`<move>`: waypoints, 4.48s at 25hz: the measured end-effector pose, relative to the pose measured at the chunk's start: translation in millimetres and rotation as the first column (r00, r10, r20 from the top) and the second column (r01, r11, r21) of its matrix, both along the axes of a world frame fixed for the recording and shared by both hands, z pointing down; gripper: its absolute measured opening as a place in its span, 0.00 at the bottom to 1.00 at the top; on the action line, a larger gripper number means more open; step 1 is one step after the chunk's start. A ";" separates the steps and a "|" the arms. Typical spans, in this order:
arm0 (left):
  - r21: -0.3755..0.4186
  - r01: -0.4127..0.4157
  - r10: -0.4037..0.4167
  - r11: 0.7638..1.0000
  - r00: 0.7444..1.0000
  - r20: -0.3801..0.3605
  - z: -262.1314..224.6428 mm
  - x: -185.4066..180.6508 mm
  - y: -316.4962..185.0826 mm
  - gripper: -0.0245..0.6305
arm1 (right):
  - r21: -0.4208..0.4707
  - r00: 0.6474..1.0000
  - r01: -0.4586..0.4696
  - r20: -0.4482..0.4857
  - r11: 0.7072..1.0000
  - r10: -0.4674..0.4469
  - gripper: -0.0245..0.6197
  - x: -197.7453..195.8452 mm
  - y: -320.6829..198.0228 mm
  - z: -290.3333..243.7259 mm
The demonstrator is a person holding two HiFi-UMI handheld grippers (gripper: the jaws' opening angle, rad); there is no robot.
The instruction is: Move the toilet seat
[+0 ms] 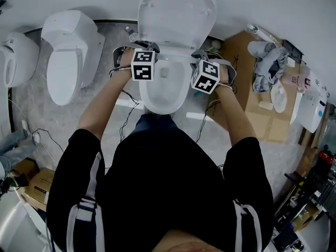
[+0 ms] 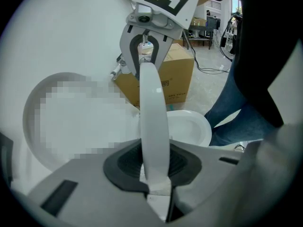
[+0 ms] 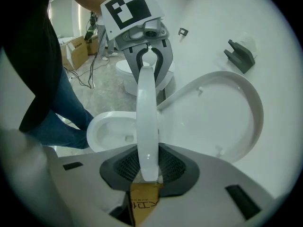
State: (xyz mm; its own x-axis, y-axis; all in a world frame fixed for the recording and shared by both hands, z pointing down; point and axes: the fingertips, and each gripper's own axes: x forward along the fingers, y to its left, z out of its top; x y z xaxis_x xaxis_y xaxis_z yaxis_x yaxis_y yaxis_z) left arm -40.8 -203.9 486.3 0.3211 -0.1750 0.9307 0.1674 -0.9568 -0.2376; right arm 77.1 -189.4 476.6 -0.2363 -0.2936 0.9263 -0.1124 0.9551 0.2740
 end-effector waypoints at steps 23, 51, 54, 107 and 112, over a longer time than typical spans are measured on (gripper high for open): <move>0.003 0.056 -0.056 0.998 0.997 -0.054 -12.6 5.9 -59.3 0.19 | 0.006 0.995 -0.078 0.055 0.997 0.078 0.19 5.9 -66.9 -15.7; -0.016 0.168 -0.169 0.986 0.983 -0.076 -13.0 13.0 -138.5 0.26 | 0.002 0.995 -0.085 0.053 0.996 0.085 0.18 12.6 -146.4 -19.0; -0.011 0.186 -0.186 0.983 0.979 -0.084 -12.0 14.8 -147.7 0.26 | -0.001 0.994 -0.092 0.059 0.996 0.092 0.19 13.7 -154.3 -18.4; 0.176 0.622 -0.430 0.763 0.692 -0.580 -127.9 5.9 -139.9 0.05 | 0.343 0.769 -0.598 0.501 0.725 0.397 0.08 22.1 -146.0 -125.6; 0.122 0.662 -0.410 0.739 0.586 -0.699 -182.7 8.1 -101.3 0.05 | 0.309 0.654 -0.694 0.649 0.650 0.390 0.07 22.2 -104.4 -174.7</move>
State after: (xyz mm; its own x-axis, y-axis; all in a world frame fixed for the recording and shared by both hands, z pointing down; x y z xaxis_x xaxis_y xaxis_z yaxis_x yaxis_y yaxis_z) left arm -32.7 -305.2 303.6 0.5067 -0.7584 0.4101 -0.6467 -0.6489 -0.4009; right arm 99.3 -293.7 301.9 -0.2294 -0.8874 0.3999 -0.8191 0.3980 0.4132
